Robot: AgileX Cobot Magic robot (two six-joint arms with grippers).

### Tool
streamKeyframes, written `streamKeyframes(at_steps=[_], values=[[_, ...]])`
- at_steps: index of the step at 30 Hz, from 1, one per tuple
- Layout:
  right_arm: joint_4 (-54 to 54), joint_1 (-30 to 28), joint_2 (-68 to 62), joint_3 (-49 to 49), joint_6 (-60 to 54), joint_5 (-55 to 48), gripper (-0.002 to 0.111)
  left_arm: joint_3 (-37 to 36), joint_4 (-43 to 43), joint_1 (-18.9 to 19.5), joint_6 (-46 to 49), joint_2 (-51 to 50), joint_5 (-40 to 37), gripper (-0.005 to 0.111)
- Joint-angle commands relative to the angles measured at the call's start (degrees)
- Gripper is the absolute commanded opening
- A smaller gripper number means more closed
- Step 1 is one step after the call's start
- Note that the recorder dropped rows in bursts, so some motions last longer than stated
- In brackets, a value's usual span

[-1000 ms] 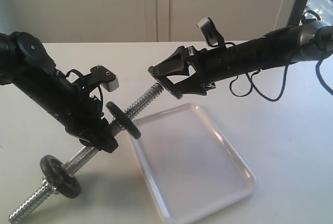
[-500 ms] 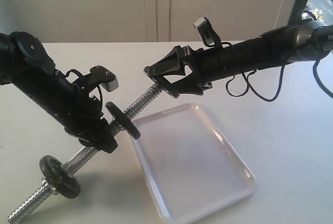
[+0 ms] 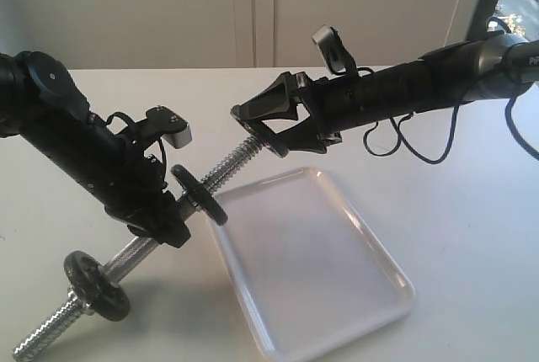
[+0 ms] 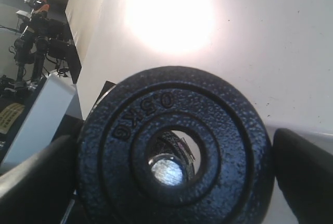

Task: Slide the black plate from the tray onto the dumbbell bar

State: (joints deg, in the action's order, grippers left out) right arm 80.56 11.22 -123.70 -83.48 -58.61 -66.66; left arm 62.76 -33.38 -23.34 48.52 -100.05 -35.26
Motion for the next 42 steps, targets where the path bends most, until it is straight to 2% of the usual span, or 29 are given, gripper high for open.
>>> streamKeyframes(at_steps=[1, 42], values=[[3.1, -0.3, 1.3, -0.7, 0.0, -3.3, 0.0, 0.9, -5.3, -0.2, -0.1, 2.5, -1.6, 0.0], [0.5, -0.9, 2.6, -0.4, 1.9, -3.3, 0.0, 0.9, -5.3, -0.2, -0.1, 2.5, -1.5, 0.0]])
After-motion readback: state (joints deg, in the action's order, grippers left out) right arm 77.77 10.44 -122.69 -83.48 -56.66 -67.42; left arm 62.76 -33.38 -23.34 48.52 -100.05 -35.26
